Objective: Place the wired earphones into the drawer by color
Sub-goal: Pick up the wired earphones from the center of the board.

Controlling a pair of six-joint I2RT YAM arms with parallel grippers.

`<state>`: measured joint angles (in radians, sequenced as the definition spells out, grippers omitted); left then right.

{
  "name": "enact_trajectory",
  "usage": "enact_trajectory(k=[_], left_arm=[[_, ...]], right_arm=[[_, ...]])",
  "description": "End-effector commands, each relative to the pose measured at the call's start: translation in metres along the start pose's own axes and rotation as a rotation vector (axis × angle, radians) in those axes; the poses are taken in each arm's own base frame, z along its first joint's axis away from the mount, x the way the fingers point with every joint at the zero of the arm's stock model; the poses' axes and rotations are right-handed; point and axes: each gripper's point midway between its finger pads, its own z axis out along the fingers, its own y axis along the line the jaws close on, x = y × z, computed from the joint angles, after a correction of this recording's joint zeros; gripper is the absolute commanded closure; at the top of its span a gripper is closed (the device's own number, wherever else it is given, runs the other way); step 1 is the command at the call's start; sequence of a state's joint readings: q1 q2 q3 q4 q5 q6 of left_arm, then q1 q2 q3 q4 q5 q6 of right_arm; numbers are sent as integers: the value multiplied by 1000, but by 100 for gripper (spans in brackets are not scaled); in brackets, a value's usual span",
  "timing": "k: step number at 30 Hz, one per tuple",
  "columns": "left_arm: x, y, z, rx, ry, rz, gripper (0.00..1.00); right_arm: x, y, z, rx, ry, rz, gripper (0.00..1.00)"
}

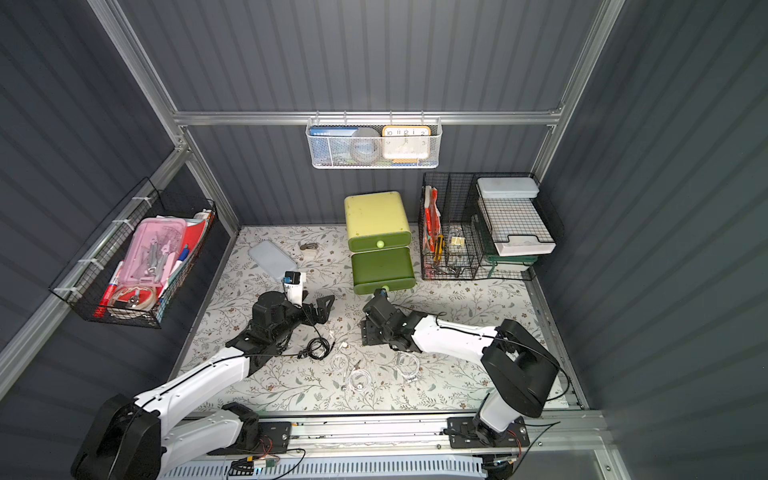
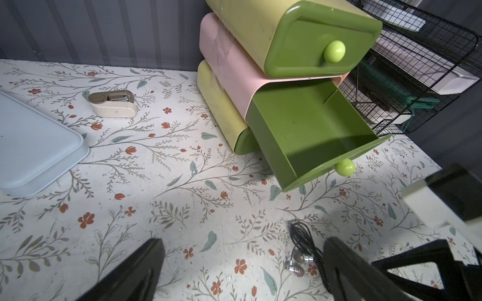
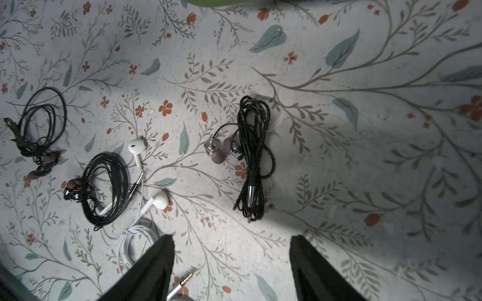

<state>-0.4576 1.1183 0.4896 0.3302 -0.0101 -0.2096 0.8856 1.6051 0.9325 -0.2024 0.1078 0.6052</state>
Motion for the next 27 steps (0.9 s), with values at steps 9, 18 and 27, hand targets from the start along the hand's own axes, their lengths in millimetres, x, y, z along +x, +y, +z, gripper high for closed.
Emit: enact_trajectory(k=[9, 18, 27], left_arm=[[-7, 1, -1, -8, -25, 12, 1], [-9, 0, -2, -6, -30, 13, 1], [-10, 0, -2, -6, -31, 14, 1]], right_arm=[[5, -14, 18, 147, 52, -60, 36], [7, -13, 33, 165, 82, -62, 45], [6, -12, 45, 184, 94, -65, 47]])
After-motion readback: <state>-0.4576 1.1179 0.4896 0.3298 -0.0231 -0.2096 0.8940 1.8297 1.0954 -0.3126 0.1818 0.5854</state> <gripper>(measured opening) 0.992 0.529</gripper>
